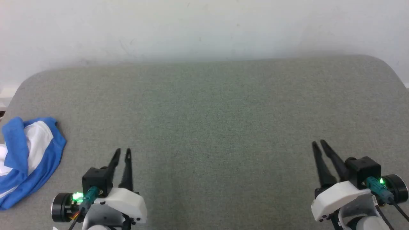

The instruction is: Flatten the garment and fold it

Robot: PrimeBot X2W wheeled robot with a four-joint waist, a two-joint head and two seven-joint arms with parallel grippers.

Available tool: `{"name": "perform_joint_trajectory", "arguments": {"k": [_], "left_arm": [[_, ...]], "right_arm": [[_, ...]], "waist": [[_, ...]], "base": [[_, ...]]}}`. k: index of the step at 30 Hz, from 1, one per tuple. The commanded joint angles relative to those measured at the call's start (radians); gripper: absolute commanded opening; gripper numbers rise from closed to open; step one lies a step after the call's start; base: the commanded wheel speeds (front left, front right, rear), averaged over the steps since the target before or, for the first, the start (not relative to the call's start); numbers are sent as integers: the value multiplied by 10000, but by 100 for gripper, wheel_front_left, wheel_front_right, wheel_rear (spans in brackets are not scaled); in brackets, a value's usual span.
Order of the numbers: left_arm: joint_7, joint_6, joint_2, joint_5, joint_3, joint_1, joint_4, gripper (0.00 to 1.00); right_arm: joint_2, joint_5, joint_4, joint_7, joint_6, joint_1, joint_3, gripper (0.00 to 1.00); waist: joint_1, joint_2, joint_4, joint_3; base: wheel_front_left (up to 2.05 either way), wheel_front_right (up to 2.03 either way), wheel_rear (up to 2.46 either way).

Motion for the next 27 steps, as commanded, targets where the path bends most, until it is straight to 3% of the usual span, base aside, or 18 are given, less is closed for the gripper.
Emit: {"name": "perform_joint_trajectory", "arguments": {"k": [1,16,27], "left_arm": [[-14,-4,0,-14,-9,-3,2,100],[-331,-25,-3,-393,-162,-86,136,100],[-560,36,-5,-695,-112,-100,174,100]], "right_arm": [[2,9,4,-14,0,-3,-1,100],[7,288,40,-330,-3,50,-56,100],[10,425,-50,-559,-4,146,-26,100]], "waist": [[0,-1,-1,2],[0,-1,83,-29],[0,-1,628,-83]], "base": [[0,0,0],[0,0,0],[0,0,0]]}}
